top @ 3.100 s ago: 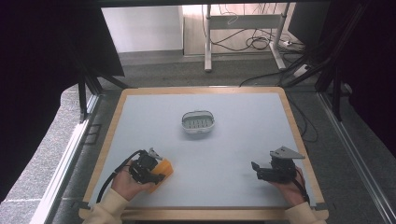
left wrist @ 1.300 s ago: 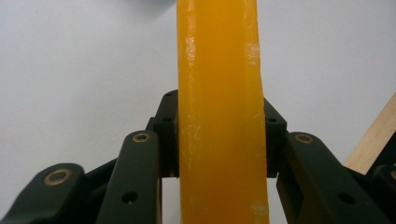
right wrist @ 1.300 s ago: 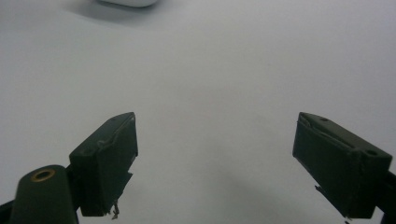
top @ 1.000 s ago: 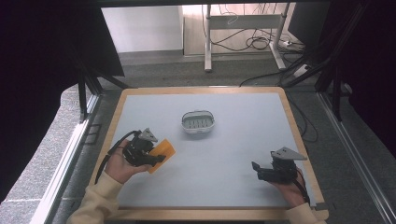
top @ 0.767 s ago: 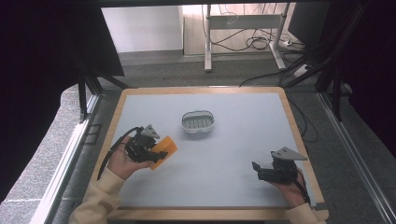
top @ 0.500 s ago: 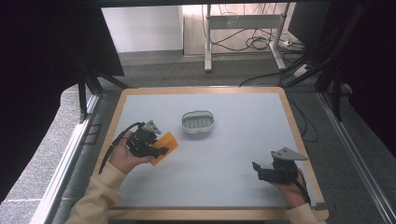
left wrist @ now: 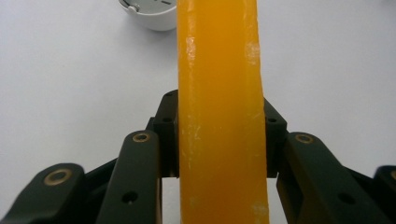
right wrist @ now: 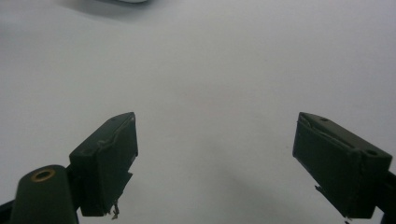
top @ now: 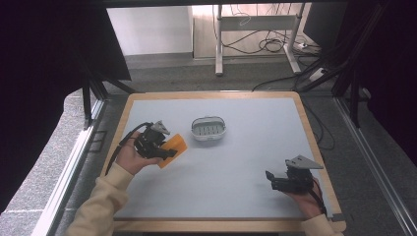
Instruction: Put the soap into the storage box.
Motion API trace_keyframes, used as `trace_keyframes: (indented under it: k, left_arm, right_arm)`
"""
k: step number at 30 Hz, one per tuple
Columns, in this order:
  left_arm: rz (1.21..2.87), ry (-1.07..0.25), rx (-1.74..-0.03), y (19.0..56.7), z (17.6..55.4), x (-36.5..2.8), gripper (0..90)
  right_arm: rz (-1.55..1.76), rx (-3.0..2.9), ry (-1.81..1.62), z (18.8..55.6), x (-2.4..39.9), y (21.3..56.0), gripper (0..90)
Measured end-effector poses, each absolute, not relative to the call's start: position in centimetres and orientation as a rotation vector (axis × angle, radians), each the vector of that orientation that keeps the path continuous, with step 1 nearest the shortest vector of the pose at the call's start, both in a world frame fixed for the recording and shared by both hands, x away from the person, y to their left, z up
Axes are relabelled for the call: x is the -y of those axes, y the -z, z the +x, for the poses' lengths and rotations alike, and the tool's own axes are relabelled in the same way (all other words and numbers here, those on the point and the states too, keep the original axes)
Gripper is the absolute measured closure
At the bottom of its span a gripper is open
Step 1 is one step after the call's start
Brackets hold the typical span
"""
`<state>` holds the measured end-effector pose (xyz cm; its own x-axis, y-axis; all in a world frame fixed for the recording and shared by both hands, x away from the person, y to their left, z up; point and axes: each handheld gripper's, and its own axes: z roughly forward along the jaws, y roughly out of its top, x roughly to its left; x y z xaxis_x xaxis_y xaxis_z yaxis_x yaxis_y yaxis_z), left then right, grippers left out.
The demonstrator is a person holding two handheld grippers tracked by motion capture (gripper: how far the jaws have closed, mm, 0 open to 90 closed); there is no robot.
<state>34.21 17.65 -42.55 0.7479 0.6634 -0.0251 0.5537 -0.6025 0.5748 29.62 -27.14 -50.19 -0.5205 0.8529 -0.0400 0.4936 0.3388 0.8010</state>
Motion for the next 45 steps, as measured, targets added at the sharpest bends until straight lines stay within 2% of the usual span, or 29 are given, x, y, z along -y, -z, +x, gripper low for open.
trace_keyframes:
  k: [13,23,45]
  left_arm:
    - [2.385,-0.274,-0.921,42.1,35.8,-17.1,61.7]
    - [2.432,-0.276,-0.834,41.6,37.2,-16.5,61.7]
    - [2.46,-0.29,-0.754,41.3,39.3,-15.4,61.7]
  right_arm:
    - [1.18,-2.148,-1.047,29.6,27.2,50.2,14.3]
    - [1.178,-2.146,-1.047,29.6,27.3,50.2,14.3]
    - [1.177,-2.145,-1.043,29.6,27.3,50.2,14.6]
